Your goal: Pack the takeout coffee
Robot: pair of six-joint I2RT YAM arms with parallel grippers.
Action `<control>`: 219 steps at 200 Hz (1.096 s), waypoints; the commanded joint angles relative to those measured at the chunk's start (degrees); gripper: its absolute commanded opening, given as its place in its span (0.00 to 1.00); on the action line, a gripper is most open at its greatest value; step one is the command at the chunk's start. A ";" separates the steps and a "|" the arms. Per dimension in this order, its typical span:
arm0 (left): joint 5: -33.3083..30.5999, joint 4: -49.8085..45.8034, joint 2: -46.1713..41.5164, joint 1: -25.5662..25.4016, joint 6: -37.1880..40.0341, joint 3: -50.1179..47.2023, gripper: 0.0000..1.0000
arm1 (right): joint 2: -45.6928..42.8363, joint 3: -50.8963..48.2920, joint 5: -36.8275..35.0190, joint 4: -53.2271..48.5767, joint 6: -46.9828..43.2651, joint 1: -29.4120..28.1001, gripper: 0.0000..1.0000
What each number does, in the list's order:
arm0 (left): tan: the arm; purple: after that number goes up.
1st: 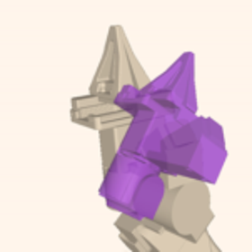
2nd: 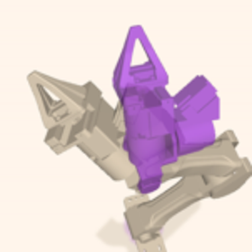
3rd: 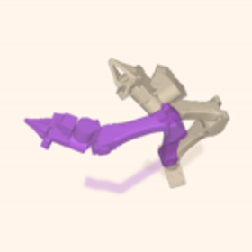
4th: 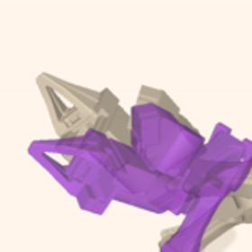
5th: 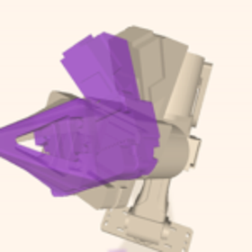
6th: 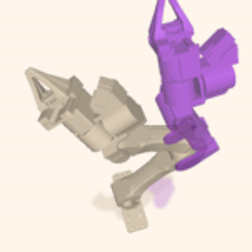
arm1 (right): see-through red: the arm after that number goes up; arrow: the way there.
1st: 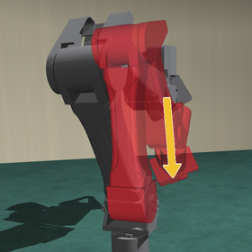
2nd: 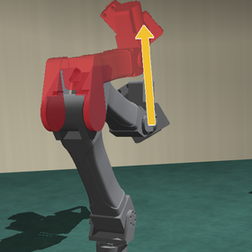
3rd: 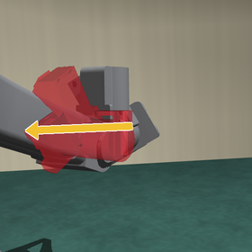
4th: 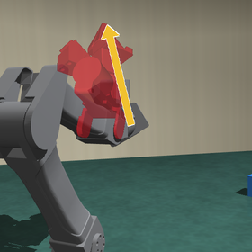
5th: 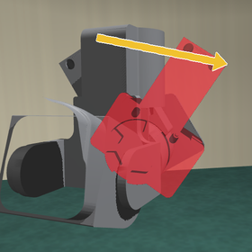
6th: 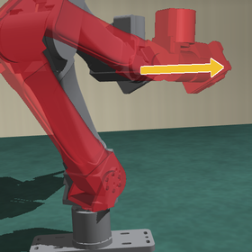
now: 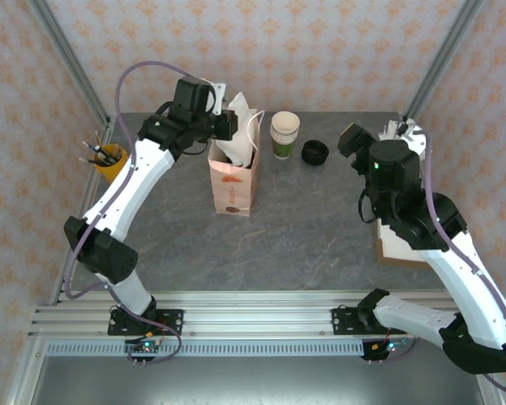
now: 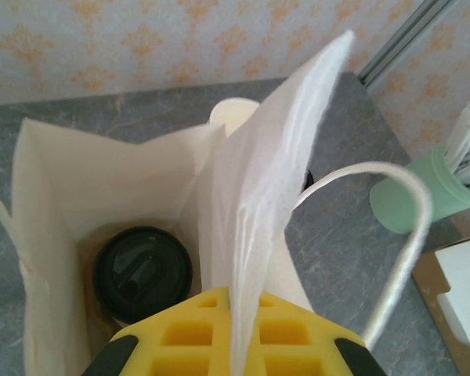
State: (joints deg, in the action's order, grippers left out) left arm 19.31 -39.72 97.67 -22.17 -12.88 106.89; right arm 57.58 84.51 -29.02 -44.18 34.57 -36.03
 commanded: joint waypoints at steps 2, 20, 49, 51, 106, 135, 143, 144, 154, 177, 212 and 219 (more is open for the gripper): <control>-2.31 -5.21 1.26 -2.08 2.96 2.19 0.00 | 1.23 0.47 -1.79 -1.40 1.21 0.35 1.00; -6.22 -9.01 2.09 -3.08 5.30 2.97 0.00 | 2.35 1.17 -1.51 -1.34 0.80 0.35 1.00; -8.04 -11.06 2.40 -3.21 8.58 2.46 0.00 | 4.35 2.80 -1.32 -1.52 -0.64 0.35 1.00; -7.84 -11.27 2.56 -3.22 8.97 2.63 0.00 | 4.50 2.91 -1.31 -1.52 -0.75 0.35 1.00; -3.28 -15.07 6.95 -3.14 19.09 4.59 0.00 | 8.12 5.75 0.97 -2.97 -3.00 0.35 1.00; 2.30 -15.45 8.35 -1.11 21.80 5.22 0.00 | 8.51 5.84 1.09 -2.68 -3.43 0.35 1.00; 3.81 -16.62 9.11 -0.48 21.81 6.10 0.00 | 8.51 5.84 1.07 -2.75 -3.44 0.33 1.00; 3.98 -16.88 9.20 -0.40 21.83 6.29 0.00 | 8.51 5.84 1.07 -2.75 -3.45 0.34 1.00; 4.95 -19.09 10.56 -0.15 22.17 7.99 0.00 | 8.53 5.68 1.01 -2.75 -3.34 0.35 1.00; 5.65 -20.37 11.36 -0.32 21.44 8.25 0.03 | 8.82 5.58 0.80 -2.75 -3.25 0.35 1.00; -0.14 -18.10 14.06 -0.66 16.02 6.95 0.11 | 9.26 5.19 0.91 -3.40 -2.86 0.35 1.00; -3.07 -17.62 14.33 -0.81 14.22 7.44 0.13 | 9.22 5.06 0.59 -3.75 -2.49 0.35 1.00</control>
State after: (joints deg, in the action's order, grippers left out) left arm 21.76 -56.69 109.36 -22.50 5.91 113.73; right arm 66.39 88.64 -28.05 -45.67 32.12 -35.94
